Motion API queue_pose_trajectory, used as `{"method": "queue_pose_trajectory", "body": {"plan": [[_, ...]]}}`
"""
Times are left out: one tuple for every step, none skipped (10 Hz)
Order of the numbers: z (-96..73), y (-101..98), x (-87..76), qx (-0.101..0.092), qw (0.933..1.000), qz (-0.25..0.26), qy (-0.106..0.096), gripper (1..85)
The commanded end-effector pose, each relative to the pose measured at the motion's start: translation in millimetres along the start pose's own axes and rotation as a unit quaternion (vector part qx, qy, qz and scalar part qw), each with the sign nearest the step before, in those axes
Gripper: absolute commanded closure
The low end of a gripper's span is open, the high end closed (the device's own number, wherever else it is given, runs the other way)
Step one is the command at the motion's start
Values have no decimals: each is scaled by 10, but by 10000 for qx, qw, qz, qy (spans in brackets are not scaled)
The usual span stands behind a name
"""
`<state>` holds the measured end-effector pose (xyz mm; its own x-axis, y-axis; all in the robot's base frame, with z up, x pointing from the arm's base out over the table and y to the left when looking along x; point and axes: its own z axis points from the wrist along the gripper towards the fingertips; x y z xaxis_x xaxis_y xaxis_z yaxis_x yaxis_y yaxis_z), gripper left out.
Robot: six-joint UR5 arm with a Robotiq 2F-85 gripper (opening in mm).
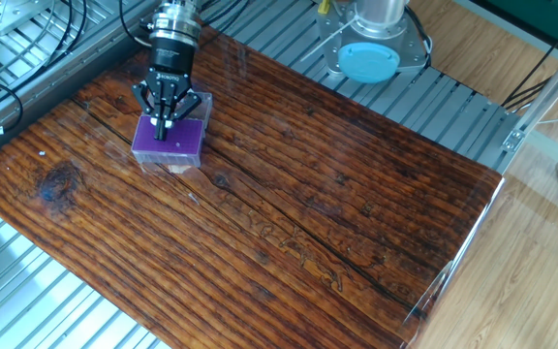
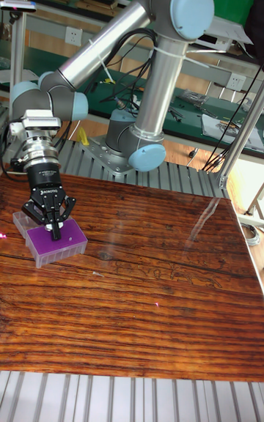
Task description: Insert a small pipette tip into the holder for small pipette tips
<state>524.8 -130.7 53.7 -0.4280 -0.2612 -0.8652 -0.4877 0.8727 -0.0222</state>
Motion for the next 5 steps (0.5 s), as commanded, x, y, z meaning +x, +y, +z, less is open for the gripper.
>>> {"method": "queue_pose_trajectory", "body": {"plan": [[-61,-45,-67,112,9998,15,143,737],[-77,-40,-123,134,9998,15,177,740],[-86,-26,-165,138,9997,47,180,740],[-93,3,-237,134,9998,89,141,743],[-95,8,-324,158,9998,123,22,753]]}}
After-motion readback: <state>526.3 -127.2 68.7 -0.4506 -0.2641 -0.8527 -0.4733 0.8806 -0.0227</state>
